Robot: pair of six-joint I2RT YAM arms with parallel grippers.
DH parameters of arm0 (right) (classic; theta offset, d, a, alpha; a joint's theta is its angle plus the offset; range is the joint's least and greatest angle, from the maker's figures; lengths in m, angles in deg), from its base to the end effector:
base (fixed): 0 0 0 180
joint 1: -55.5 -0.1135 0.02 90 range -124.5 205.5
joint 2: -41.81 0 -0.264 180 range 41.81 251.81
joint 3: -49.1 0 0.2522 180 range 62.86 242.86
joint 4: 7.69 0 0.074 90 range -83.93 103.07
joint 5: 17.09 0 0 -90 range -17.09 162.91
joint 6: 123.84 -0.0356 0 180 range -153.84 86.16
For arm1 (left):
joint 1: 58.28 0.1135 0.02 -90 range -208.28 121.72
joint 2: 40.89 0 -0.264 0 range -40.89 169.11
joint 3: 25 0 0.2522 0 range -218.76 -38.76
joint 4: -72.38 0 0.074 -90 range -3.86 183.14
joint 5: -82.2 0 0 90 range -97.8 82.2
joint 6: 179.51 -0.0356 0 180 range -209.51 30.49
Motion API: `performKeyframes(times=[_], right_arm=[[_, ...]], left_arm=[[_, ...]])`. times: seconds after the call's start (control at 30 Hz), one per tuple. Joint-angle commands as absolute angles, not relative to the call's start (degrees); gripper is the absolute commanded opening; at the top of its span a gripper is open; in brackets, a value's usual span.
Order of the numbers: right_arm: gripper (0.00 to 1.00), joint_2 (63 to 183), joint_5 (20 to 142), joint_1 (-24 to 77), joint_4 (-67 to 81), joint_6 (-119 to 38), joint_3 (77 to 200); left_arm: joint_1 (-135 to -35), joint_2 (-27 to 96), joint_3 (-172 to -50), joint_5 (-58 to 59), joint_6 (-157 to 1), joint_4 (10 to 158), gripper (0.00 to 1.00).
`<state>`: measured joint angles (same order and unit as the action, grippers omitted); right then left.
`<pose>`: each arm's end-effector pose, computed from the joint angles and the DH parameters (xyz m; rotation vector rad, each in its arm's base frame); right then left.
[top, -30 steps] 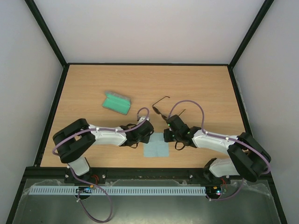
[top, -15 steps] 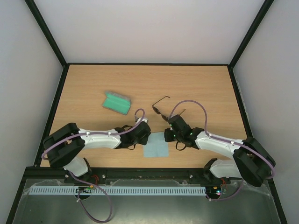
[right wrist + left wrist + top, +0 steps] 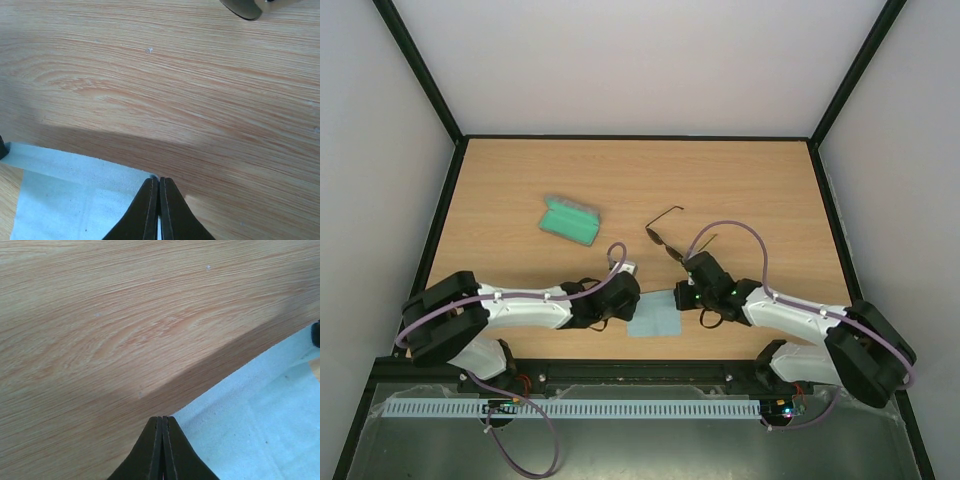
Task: Organize the sunglasses
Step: Fold the glasses cleaning cloth at the center of the board.
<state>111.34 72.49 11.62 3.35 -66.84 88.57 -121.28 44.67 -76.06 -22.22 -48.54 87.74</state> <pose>0.1649 0.1582 0.1625 -0.2222 2.3749 0.6674 0.1338 -0.2431 0.1509 0.3599 2.4467 -0.5186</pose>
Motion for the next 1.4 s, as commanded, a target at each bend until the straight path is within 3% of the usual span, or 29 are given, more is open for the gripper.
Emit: performKeyframes(times=[0.0, 1.37], right_arm=[[0.04, 109.26, 72.93, 11.74, 5.89, -67.51, 87.37], [0.04, 104.21, 74.45, 8.58, 7.82, -69.97, 83.17]], left_arm=[[-122.38, 42.75, -75.07, -23.53, -47.18, 88.77, 0.02], [-128.41, 41.38, -74.00, -27.72, -41.22, 92.59, 0.02]])
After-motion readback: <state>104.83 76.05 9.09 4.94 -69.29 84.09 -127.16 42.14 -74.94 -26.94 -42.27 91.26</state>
